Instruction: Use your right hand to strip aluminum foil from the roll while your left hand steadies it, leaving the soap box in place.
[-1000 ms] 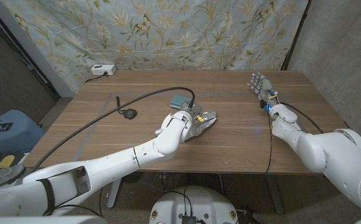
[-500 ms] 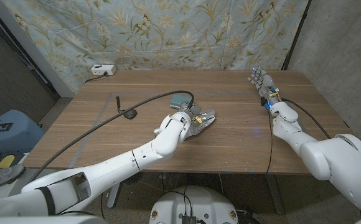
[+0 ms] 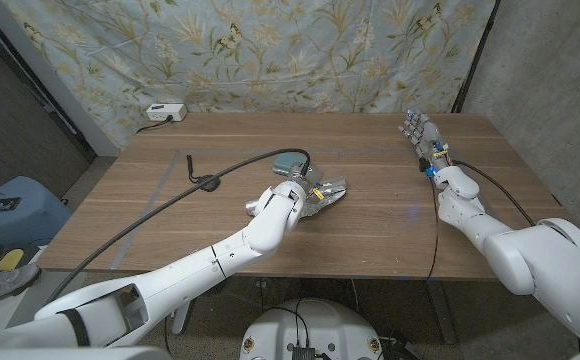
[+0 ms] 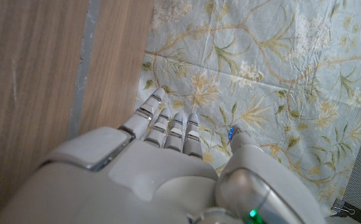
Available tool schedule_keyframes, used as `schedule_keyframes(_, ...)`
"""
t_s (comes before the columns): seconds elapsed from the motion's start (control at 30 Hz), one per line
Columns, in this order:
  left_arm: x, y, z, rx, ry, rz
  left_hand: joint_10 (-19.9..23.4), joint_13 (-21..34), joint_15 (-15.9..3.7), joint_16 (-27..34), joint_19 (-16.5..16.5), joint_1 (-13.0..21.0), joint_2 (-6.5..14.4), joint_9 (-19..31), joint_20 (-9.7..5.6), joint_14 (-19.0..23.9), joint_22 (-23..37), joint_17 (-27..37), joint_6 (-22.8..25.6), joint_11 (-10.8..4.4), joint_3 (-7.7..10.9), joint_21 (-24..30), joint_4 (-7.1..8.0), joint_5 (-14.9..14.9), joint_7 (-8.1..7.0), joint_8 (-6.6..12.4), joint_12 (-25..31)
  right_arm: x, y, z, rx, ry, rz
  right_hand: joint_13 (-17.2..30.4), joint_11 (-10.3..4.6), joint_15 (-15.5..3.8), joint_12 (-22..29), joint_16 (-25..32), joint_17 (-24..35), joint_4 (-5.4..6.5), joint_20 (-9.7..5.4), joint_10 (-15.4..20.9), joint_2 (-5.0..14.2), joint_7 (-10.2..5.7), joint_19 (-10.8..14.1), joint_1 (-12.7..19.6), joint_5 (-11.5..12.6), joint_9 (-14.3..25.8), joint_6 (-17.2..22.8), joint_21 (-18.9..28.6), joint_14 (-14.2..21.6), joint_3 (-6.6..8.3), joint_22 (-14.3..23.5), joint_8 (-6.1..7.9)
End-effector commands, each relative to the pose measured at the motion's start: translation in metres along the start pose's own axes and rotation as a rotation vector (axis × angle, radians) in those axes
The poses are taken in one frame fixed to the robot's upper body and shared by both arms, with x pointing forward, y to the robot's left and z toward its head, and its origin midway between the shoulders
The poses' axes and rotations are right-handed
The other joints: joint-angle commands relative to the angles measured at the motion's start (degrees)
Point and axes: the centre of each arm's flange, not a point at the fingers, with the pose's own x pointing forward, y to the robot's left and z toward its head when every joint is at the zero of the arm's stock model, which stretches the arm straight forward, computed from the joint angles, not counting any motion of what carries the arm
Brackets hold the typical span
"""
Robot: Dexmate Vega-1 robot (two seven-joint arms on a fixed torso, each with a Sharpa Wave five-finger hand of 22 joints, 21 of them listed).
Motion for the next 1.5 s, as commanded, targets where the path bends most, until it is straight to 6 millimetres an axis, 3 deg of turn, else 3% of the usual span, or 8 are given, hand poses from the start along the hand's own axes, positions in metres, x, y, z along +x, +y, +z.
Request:
schedule_keyframes(0.03, 0.001, -0.001, -0.002, -0.021, 0.0, 0.04, 0.9, 1.0, -0.54, 1.3, 1.0, 1.9, 0.0, 0.6, 0.04, 1.5, 0.1, 0.5, 1.7, -0.7, -0.36, 0.9, -0.2, 0.4, -0.71, 0.66, 1.1, -0.005, -0.004, -0.005, 0.008, 0.01, -0.009, 0.1, 0.08, 0.06, 0.3, 0.3, 0.1, -0.4, 0.29, 0.4, 0.14, 0.06, 0.1, -0.4, -0.1, 0.3, 0.3, 0.2, 0.2, 0.02, 0.3, 0.2)
schedule_keyframes(0.43, 0.0, 0.002, -0.002, -0.046, 0.001, 0.044, 2.3, 3.0, -1.99, 2.5, 2.6, 5.3, -0.6, 1.6, 0.03, 2.9, 0.2, 1.1, 4.3, -1.88, -0.63, 2.3, -0.17, 0.4, -0.97, 1.43, 3.5, -0.008, -0.007, -0.003, 0.003, 0.003, -0.003, 0.1, 0.09, -0.01, 0.3, 0.3, 0.1, -0.46, 0.27, 0.5, 0.27, 0.03, 0.0, -0.4, -0.1, 0.3, 0.4, 0.1, 0.2, 0.13, 0.3, 0.2)
schedule_keyframes(1.5, -0.002, 0.024, -0.019, -0.244, 0.005, 0.055, 3.0, 5.2, -2.79, 2.4, 3.1, 5.6, -1.0, 3.0, -0.21, 4.3, 0.2, 1.1, 5.9, -2.59, -1.69, 3.5, 0.97, 0.2, -1.67, 1.77, 5.9, -0.009, -0.001, 0.014, -0.041, 0.008, 0.007, 0.1, 0.07, -0.15, 0.3, 0.3, 0.2, -0.62, 0.25, 0.5, 0.41, 0.07, 0.1, -0.5, -0.1, 0.3, 0.4, 0.1, 0.3, 0.32, 0.3, 0.2)
